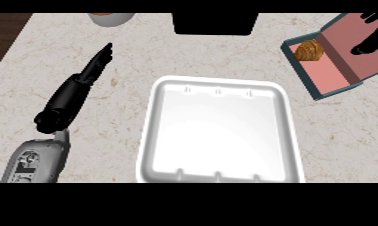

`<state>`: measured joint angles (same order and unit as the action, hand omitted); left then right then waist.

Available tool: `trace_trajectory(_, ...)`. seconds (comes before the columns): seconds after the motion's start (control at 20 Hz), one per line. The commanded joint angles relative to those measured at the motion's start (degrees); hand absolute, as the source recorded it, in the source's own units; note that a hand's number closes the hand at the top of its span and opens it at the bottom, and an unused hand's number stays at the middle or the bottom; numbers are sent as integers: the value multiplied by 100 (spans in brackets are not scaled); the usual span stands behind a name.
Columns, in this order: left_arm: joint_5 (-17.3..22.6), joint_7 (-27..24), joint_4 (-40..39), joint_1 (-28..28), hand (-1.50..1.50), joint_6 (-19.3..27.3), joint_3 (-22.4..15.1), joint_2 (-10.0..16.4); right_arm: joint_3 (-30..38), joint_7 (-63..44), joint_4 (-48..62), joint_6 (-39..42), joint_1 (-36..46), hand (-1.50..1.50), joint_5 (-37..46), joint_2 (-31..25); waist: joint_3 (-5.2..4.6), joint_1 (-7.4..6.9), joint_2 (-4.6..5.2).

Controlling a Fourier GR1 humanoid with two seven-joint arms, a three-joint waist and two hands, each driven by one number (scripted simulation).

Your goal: Pick the croissant from the tray and place it in the cardboard box

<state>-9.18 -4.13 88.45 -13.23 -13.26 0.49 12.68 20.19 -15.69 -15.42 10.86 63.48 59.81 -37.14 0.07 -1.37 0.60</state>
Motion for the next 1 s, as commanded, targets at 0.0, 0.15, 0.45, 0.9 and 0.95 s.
trace_trajectory(0.0, 248, 74, 27, -34, 0, -270, 207, 190, 73, 658, 65, 472, 39, -150, -196, -78, 0, -26, -6)
trace_trajectory(0.15, 113, 248, 103, -141, 0, -118, 59, 19, 360, 1313, -230, -174, -150, -150, -511, -54, 5, 13, -15)
trace_trajectory(0.45, 87, 168, -47, -173, 0, -18, 94, -40, 2130, 1584, -726, -1560, 259, -150, -2210, 286, 32, 56, -14)
trace_trajectory(0.9, -104, -171, -8, 169, 0, 22, 68, 17, 3395, 2521, -605, -1760, -799, -150, -3478, -278, 7, 30, 5)
trace_trajectory(0.95, 118, 90, 55, -81, 0, -42, 163, -32, 3463, 2587, -613, -1898, -830, -150, -3537, -346, 8, 27, 5)
